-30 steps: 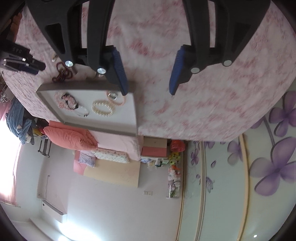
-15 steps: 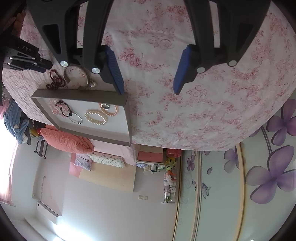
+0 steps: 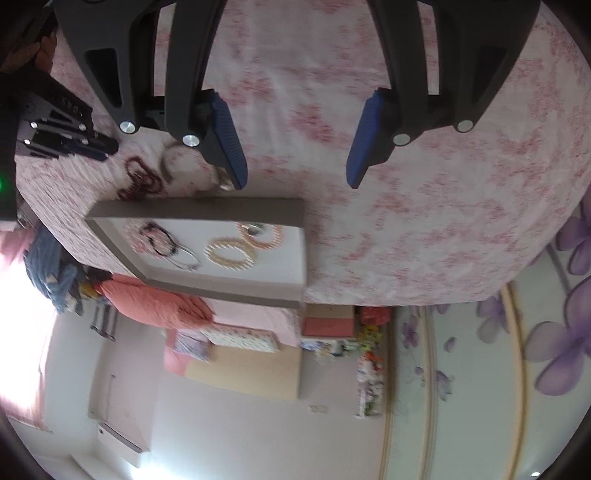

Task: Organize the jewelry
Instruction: 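Grasp the white pearl earring with the right tool while the left tool approaches the silver cuff bangle, then grasp the silver cuff bangle with the left tool while the right tool holds the pearl earring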

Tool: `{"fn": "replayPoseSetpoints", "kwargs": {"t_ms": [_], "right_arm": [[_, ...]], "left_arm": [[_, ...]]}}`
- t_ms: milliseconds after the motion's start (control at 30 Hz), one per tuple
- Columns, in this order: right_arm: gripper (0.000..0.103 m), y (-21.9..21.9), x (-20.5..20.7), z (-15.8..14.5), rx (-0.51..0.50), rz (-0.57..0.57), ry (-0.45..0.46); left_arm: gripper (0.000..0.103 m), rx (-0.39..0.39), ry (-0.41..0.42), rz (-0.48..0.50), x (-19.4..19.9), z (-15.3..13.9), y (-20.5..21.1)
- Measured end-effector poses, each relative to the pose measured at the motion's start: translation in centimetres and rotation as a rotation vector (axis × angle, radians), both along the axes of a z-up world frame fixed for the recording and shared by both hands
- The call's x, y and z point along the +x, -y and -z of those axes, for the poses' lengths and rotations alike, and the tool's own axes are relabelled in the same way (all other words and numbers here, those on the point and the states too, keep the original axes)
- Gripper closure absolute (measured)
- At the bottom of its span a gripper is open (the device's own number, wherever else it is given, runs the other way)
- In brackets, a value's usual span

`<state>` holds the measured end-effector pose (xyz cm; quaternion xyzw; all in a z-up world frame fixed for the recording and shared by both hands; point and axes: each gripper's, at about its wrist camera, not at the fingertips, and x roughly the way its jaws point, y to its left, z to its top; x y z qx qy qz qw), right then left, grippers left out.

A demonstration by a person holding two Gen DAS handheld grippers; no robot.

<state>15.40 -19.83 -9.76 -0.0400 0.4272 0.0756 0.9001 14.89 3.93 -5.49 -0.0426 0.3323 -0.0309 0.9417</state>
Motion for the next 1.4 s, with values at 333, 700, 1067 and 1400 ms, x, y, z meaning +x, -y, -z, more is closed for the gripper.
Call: {"fn": "replayPoseSetpoints", "kwargs": {"t_ms": [333, 700, 1067, 1400], "right_arm": [[0.087, 4.1, 0.4, 0.1, 0.013, 0.099, 0.006], [0.087, 4.5, 0.5, 0.1, 0.056, 0.089, -0.001], [0.087, 4.5, 0.7, 0.2, 0.066, 0.087, -0.003], [0.087, 3.5, 0.7, 0.2, 0.052, 0.045, -0.003]], "left_arm": [[0.048, -0.040, -0.151, 0.160, 2.4, 1.8, 5.5], [0.032, 0.055, -0.248, 0.224, 5.0, 4.3, 10.4], [0.038, 0.111, -0.229, 0.167, 7.6, 4.7, 11.2], [0.037, 0.121, -0.239, 0.161, 3.0, 4.5, 7.1]]}}
